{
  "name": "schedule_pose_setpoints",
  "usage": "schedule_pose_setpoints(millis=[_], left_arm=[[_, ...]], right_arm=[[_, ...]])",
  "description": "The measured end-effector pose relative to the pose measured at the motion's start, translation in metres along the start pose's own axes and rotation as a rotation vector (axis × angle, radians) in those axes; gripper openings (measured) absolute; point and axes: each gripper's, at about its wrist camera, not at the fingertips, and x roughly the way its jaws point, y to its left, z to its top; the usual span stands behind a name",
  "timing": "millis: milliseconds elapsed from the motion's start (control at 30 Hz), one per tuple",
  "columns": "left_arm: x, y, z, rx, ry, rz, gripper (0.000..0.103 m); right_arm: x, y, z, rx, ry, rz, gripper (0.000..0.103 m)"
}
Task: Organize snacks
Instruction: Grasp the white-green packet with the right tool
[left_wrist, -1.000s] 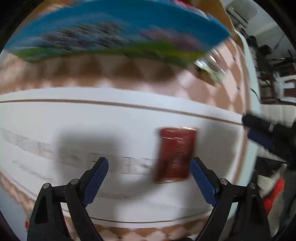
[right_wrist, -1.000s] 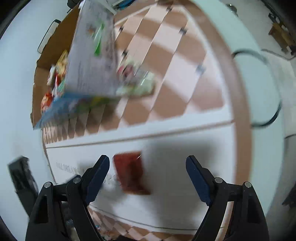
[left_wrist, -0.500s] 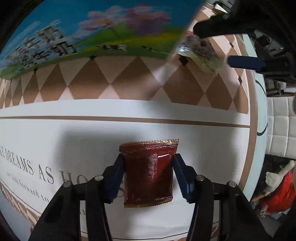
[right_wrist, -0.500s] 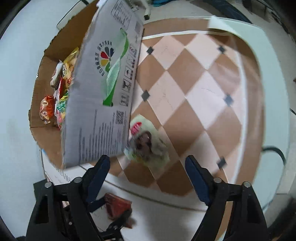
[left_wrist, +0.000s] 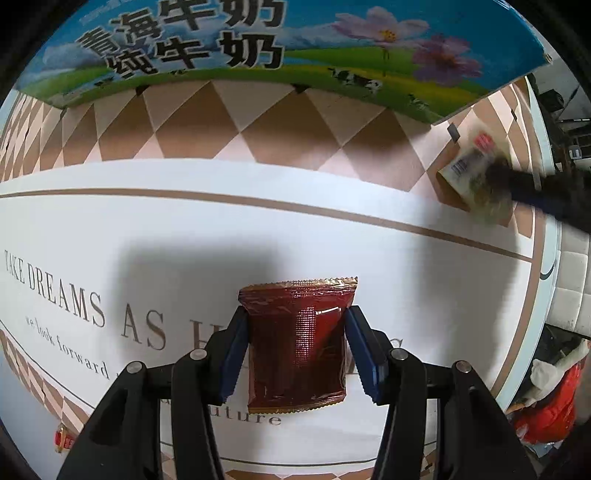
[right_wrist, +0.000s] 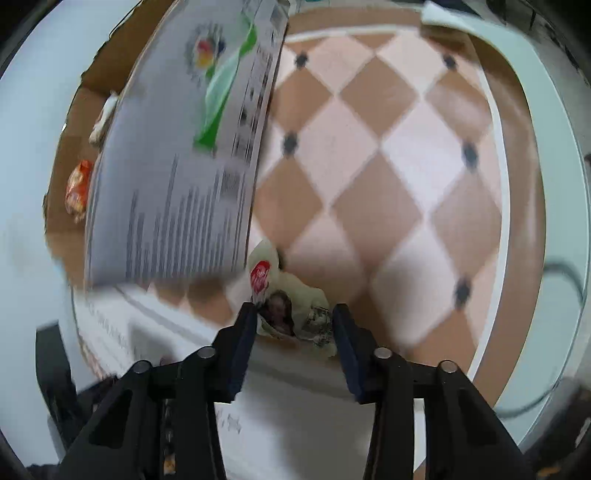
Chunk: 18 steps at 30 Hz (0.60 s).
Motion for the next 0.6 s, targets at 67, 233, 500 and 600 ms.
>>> schedule_pose_setpoints(millis=[67, 233, 500, 600], left_arm=[[0.007, 0.000, -0.009, 0.001, 0.003, 0.000, 0.050], [0.019, -0.012, -0.006, 0.019, 0.018, 0.002, 0.054], [0.031, -0.013, -0.005, 0.027, 0.057, 0.022, 0.064], [0.035, -0.016, -0.006, 0.028, 0.061, 0.025, 0.065]], right_arm=[[0.002, -0.003, -0.020, 0.033, 0.025, 0.025, 0.033], [0.009, -0.018, -0.060, 0.152, 0.070, 0.081, 0.034], [-0.020, -0.050, -0.050, 0.282, -0.041, 0.072, 0.078], [-0.003, -0.044, -0.038, 0.281, -0.003, 0.050, 0.082]])
